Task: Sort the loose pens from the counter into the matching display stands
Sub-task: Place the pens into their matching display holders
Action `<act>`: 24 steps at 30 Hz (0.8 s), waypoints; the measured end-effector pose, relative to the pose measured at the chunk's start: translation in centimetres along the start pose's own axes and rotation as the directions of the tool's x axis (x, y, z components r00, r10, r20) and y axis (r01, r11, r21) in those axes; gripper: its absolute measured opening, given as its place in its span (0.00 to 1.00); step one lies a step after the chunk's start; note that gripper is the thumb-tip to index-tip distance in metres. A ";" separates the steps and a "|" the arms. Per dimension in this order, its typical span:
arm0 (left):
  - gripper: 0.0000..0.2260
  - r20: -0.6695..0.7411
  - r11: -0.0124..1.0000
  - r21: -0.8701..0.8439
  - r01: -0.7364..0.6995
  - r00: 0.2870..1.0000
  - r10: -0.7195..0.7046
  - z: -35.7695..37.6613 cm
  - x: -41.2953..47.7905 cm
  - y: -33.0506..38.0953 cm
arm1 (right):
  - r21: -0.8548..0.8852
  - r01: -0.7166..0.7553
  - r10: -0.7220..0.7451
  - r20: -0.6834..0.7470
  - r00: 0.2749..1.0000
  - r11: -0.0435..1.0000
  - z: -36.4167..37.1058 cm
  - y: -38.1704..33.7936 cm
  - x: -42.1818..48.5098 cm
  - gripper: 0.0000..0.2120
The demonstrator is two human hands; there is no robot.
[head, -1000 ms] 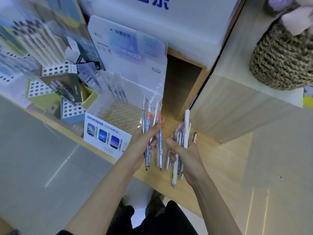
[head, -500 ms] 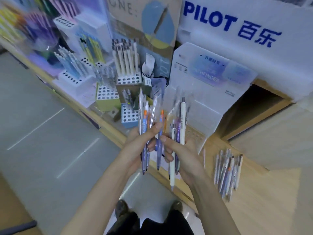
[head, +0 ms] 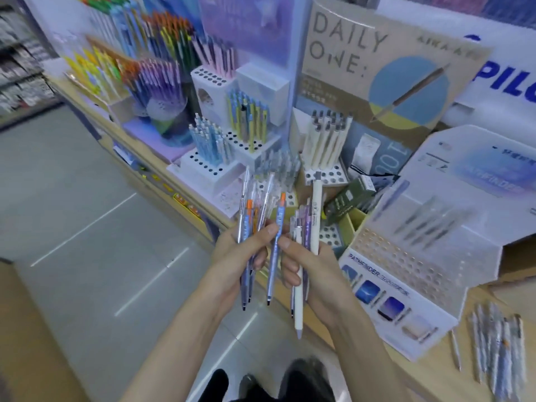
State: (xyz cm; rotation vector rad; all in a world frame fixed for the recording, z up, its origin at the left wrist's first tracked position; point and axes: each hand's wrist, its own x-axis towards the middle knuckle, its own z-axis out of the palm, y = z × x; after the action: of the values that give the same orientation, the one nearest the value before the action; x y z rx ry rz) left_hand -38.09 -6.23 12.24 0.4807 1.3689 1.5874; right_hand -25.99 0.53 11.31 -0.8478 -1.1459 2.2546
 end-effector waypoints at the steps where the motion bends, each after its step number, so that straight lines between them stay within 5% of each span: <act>1: 0.13 -0.021 1.000 -0.006 0.003 1.000 -0.004 -0.9 0.3 0.4 | -0.011 -0.008 0.008 -0.003 1.000 1.000 0.9 0.0 0.6 0.03; 7: 0.10 -0.151 0.998 -0.063 -0.011 0.989 0.001 -5.2 4.0 2.9 | -0.211 -0.007 -0.010 -0.081 0.997 0.978 5.3 -0.6 5.9 0.14; 14: 0.08 -0.180 1.000 0.023 -0.014 0.983 0.018 -10.5 10.2 7.4 | -0.109 0.048 -0.055 -0.058 0.997 0.993 10.2 -3.2 15.2 0.03; 17: 0.05 -0.229 0.996 0.084 -0.013 0.973 0.032 -12.9 12.9 10.0 | -0.209 0.060 -0.060 0.006 0.998 0.976 12.9 -4.6 19.2 0.04; 20: 0.05 -0.224 0.987 0.155 -0.031 0.972 0.066 -15.1 15.3 12.2 | -0.330 0.077 -0.051 0.087 0.995 0.941 15.4 -5.6 22.8 0.15; 24: 0.06 -0.254 0.989 0.146 -0.032 0.965 0.069 -18.1 17.9 13.7 | -0.399 0.107 -0.092 0.058 0.994 0.910 18.6 -5.6 26.8 0.15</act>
State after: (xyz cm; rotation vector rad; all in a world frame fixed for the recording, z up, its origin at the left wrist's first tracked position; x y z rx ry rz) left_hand -66.24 0.03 14.45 0.4053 1.6864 1.6450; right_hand -57.06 10.72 16.18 -0.8752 -1.6691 1.9877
